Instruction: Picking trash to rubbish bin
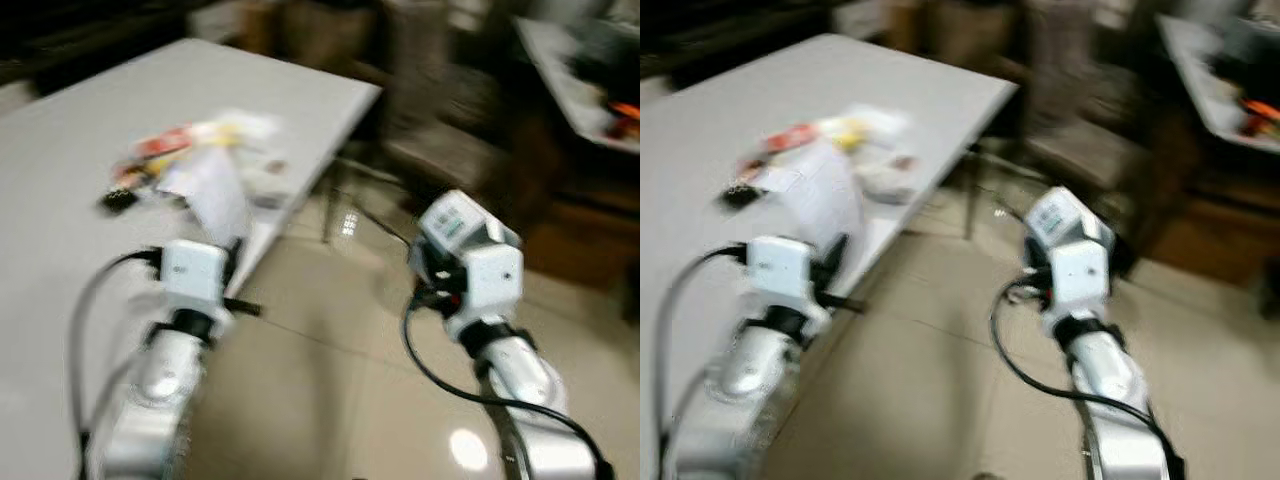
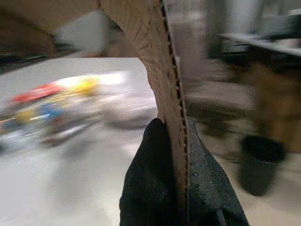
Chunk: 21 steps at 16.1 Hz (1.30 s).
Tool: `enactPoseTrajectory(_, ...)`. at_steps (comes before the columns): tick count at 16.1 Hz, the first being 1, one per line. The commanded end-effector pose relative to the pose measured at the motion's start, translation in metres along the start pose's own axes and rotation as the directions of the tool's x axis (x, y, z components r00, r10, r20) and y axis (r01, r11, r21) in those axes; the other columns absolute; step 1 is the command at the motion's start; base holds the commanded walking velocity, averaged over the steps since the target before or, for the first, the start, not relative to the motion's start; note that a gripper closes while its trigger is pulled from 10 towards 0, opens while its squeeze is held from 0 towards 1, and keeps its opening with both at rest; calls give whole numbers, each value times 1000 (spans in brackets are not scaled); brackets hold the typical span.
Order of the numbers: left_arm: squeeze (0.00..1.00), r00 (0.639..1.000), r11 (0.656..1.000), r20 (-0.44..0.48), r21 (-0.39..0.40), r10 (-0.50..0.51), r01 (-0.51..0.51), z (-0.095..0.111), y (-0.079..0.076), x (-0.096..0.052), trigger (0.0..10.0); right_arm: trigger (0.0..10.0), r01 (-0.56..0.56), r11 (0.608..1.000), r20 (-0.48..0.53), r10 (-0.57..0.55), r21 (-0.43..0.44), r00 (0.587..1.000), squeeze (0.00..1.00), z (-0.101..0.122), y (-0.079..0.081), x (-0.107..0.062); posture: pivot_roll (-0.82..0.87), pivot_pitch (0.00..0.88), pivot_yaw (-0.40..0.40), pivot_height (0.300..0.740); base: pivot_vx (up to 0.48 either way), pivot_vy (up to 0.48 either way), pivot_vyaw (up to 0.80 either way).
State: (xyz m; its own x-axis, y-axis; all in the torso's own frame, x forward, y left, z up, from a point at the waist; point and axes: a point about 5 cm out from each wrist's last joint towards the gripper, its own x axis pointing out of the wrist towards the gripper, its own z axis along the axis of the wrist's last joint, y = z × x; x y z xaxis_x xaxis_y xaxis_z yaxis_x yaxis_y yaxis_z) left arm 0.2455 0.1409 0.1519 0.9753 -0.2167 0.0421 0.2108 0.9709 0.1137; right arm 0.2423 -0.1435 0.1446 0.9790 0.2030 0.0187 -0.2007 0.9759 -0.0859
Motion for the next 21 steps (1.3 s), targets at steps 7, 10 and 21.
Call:
enactPoseTrajectory(7, 0, 999, 999, -10, 18, -31, 31, -2, -3, -2, 10000, 10000, 17, 1000, -58, -16, 24, 998, 0, -12, 1, -6, -81, 0, -87, 740, 0, 0, -800)
enactPoseTrajectory(10, 0, 997, 991, -51, 110, -66, 71, -14, -8, -2, 10000, 10000, 4, 1000, -99, -3, 15, 995, 0, -24, 4, -6, -79, 0, -90, 740, 0, 0, -800)
enactPoseTrajectory(21, 0, 993, 977, -25, 181, -114, 117, -15, -13, -1, 10000, 10000, -6, 1000, -100, 8, 19, 995, 0, -31, 7, -3, -78, 0, -84, 740, 0, 0, 0)
